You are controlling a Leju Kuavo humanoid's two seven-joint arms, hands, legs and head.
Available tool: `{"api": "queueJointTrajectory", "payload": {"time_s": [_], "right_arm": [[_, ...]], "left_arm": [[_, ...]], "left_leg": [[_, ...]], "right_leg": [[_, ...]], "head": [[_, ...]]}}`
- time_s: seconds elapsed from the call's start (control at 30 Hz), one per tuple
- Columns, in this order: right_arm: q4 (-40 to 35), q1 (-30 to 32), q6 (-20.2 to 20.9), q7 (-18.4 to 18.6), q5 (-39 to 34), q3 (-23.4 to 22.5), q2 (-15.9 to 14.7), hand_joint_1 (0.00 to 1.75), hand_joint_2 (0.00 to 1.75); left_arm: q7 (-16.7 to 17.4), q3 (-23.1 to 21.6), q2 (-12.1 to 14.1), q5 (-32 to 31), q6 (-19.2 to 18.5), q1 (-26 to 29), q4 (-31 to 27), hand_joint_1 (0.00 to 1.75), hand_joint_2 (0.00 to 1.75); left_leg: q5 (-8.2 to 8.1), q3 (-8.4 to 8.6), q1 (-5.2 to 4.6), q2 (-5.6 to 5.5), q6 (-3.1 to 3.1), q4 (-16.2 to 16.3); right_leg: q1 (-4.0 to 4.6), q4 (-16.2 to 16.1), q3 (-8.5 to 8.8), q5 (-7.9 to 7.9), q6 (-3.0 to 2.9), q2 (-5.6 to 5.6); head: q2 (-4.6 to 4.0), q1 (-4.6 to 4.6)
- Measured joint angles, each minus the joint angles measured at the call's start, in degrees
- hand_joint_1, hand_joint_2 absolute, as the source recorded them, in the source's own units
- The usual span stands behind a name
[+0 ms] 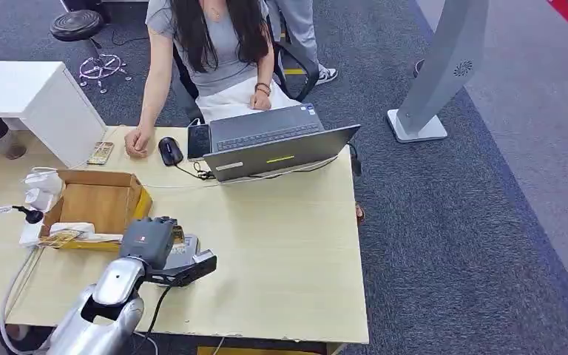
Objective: Pass the card to the sensor for recognition and then transmit it.
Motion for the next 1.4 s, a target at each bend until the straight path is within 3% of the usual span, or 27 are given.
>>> {"api": "queueJointTrajectory", "payload": {"time_s": [0.07,0.13,0.17,0.2,0.23,0.3,0.4,0.6,1.4], "right_arm": [[0.00,0.01,0.00,0.08,0.43,0.00,0.00,0.00,0.00],[0.00,0.07,0.13,1.66,4.07,0.77,0.00,0.00,0.00],[0.02,0.02,0.24,2.36,5.62,1.49,-0.02,0.00,0.00],[0.00,-0.09,0.28,2.71,6.38,2.03,-0.02,0.00,0.00],[0.00,-0.29,0.33,2.91,6.76,2.23,-0.02,0.00,0.00],[0.00,-0.24,0.33,3.04,7.10,2.77,-0.02,0.00,0.00],[0.00,-0.10,0.35,3.19,7.56,3.15,-0.02,0.00,0.00],[0.00,-0.14,0.35,3.19,7.69,3.32,-0.02,0.00,0.00],[0.00,-0.16,0.35,3.19,7.69,3.37,-0.02,0.00,0.00]], "left_arm": [[0.52,0.00,0.00,-0.43,0.43,-0.06,0.02,1.75,1.75],[4.73,0.37,0.39,-1.42,5.76,-2.87,0.88,1.75,1.75],[3.79,1.23,1.10,0.36,11.26,-8.02,3.88,1.75,1.75],[0.52,3.42,2.03,1.55,18.09,-14.11,8.24,1.75,1.75],[-2.13,6.02,2.62,1.57,22.34,-19.78,11.42,1.75,1.75],[-4.74,9.59,3.30,1.10,25.86,-27.48,17.01,1.75,1.75],[-5.03,12.48,3.28,-0.68,25.88,-31.40,20.18,1.75,1.75],[-5.01,14.73,2.36,-1.44,25.99,-31.53,22.82,1.75,1.75],[-5.01,15.89,1.75,-1.44,26.03,-31.77,25.11,1.75,1.75]], "left_leg": [[0.01,0.02,0.00,0.00,0.00,0.00],[0.19,-0.10,0.05,-0.07,0.03,0.06],[0.41,-0.52,0.18,-0.22,0.02,0.15],[0.58,-0.93,0.29,-0.43,-0.08,0.17],[0.75,-1.07,0.31,-0.41,-0.20,0.13],[0.73,-0.85,0.22,-0.09,-0.20,0.05],[0.74,-0.68,0.17,-0.09,-0.20,0.04],[0.74,-0.76,0.16,-0.06,-0.20,0.06],[0.73,-0.79,0.16,-0.06,-0.19,0.06]], "right_leg": [[0.00,0.00,-0.01,0.00,0.00,0.00],[0.03,0.01,-0.28,0.05,0.00,-0.06],[0.18,0.03,-0.47,0.12,0.01,-0.27],[0.28,0.08,-0.68,0.40,-0.18,-0.49],[0.30,0.10,-0.82,0.60,-0.25,-0.47],[0.28,0.15,-0.75,0.64,-0.29,-0.21],[0.25,0.15,-0.71,0.63,-0.28,-0.15],[0.21,0.13,-0.77,0.64,-0.27,-0.10],[0.20,0.13,-0.79,0.64,-0.26,-0.10]], "head": [[0.00,-0.02],[0.00,-0.09],[0.00,0.00],[0.00,0.33],[0.00,0.50],[0.00,0.13],[0.00,0.02],[0.00,0.02],[0.00,0.04]]}}
